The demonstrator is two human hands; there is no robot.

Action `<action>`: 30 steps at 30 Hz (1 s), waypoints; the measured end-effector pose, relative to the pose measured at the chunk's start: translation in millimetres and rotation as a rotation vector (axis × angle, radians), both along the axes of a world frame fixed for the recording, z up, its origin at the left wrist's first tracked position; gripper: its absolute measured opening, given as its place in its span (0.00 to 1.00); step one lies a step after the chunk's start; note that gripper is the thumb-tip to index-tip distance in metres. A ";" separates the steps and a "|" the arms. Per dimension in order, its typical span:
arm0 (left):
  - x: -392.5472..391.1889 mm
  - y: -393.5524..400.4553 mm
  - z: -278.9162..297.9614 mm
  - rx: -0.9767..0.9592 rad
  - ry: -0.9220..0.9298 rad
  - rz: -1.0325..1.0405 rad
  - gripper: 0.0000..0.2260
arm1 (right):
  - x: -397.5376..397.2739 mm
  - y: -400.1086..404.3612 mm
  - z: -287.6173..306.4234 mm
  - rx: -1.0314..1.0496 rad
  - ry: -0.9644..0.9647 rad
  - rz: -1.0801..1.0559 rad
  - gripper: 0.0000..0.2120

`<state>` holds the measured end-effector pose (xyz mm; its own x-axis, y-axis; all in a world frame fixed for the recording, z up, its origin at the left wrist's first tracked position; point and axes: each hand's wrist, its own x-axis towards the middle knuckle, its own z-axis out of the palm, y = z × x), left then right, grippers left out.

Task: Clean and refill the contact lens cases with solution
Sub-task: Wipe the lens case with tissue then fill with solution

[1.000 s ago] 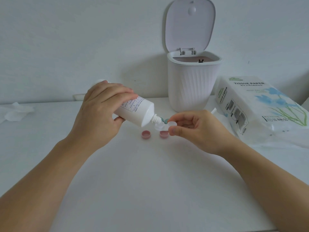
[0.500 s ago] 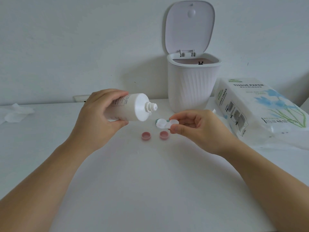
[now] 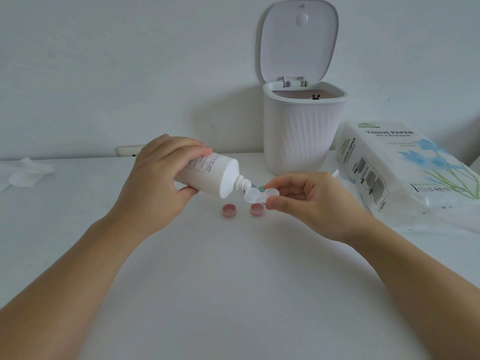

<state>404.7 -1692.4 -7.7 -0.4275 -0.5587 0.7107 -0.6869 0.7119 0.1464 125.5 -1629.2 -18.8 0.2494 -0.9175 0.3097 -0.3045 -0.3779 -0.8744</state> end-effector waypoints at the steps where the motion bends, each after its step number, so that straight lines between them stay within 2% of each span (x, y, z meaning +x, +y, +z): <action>1: 0.3 -0.7 -0.5 -0.004 -0.005 0.002 0.28 | -0.3 -0.1 -0.2 -0.001 0.006 0.000 0.08; 15: -2.3 -0.8 3.8 -0.133 -0.102 -0.027 0.27 | -2.0 0.1 -0.5 -0.006 0.103 -0.031 0.06; 30: -4.0 1.2 6.6 -0.162 -0.111 -0.011 0.26 | -2.8 -3.0 -3.4 -0.011 0.111 -0.036 0.06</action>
<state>400.7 -1691.1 -1.1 -0.5135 -0.4358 0.7392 -0.6846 0.7274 -0.0467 122.7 -1632.1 -22.2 0.2501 -0.9232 0.2919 -0.4126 -0.3744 -0.8304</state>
